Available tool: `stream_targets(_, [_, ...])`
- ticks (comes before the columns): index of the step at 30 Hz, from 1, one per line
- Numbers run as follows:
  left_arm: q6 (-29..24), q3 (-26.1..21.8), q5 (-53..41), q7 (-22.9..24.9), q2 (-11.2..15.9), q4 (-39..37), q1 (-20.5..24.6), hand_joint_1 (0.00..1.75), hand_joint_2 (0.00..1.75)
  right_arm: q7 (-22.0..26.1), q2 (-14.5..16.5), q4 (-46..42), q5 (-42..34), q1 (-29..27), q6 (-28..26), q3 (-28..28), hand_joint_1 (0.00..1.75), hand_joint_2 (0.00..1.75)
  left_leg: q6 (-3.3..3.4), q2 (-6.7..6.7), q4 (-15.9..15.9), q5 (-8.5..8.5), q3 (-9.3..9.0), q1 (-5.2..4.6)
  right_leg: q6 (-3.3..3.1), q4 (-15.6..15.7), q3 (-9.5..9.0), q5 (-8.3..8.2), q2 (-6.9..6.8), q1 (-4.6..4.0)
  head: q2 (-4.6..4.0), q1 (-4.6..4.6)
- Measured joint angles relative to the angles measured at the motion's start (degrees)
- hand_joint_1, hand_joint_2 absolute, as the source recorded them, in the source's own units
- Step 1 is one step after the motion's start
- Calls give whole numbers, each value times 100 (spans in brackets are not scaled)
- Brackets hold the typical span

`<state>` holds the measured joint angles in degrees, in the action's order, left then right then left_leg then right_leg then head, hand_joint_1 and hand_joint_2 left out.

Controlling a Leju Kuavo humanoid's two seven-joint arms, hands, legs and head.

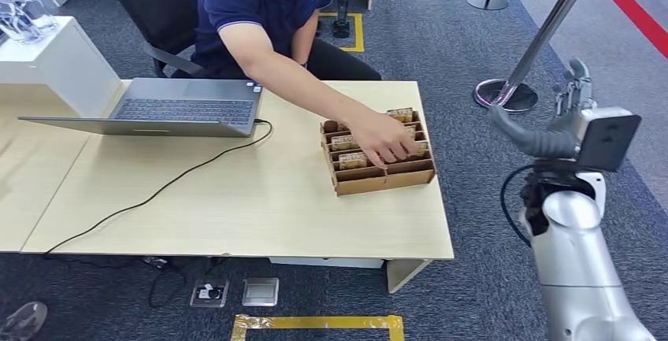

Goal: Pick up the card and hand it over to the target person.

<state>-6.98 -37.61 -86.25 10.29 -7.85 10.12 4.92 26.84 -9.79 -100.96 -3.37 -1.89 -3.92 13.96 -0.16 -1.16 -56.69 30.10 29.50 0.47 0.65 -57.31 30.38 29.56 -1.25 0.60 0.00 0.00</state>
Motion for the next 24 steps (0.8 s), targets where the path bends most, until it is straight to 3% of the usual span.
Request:
stream_targets(4, [57,124,-97,-5,33,10,53,0,0,585,269,195,-53,-1146,2373,1076,0,175,1,-23,7,5,-7,4,3,12,-11,9,-23,-4,0,0])
stream_targets(7, [56,135,-117,-13,39,22,126,0,0,520,659,1435,362,-996,3342,1865,0,175,-1,-14,10,6,-15,7,6,14,-12,12,-14,-6,0,0])
stream_targets(10, [17,46,-38,-18,37,22,112,0,0,633,701,3790,953,-287,4014,2457,0,175,-2,26,11,9,-16,10,6,15,-8,4,25,-9,0,0])
stream_targets(13, [-76,-91,102,-34,31,20,4,0,0,871,308,6774,1349,634,4115,2745,0,175,1,59,13,11,-27,15,9,23,-15,-7,58,-14,0,0])
stream_targets(15, [-98,-151,149,-39,6,19,-27,0,0,518,128,8115,1288,936,3926,3019,0,175,1,73,13,13,-32,15,11,22,-20,-10,70,-14,0,0])
stream_targets(17, [-88,-165,152,-34,-17,18,-25,0,0,107,96,8635,1234,946,3647,3200,0,175,0,70,9,14,-33,11,14,15,-18,-8,68,-10,0,0])
stream_targets(20, [-66,-135,119,-14,-24,17,-16,0,0,-1144,219,8897,1274,769,2663,3399,0,175,-3,64,3,15,-30,5,12,3,-9,-1,64,-5,0,0])
stream_targets(22, [-61,-82,94,-19,-16,22,-32,0,0,-1919,418,8956,1397,635,1623,3477,0,87,-5,68,4,17,-30,5,10,1,-5,1,68,-5,0,0])
stream_targets(24, [-61,-32,84,-51,-9,29,-53,0,0,-2213,573,8956,1611,577,939,3370,0,0,-7,71,7,17,-32,7,8,1,-3,2,70,-6,0,0])
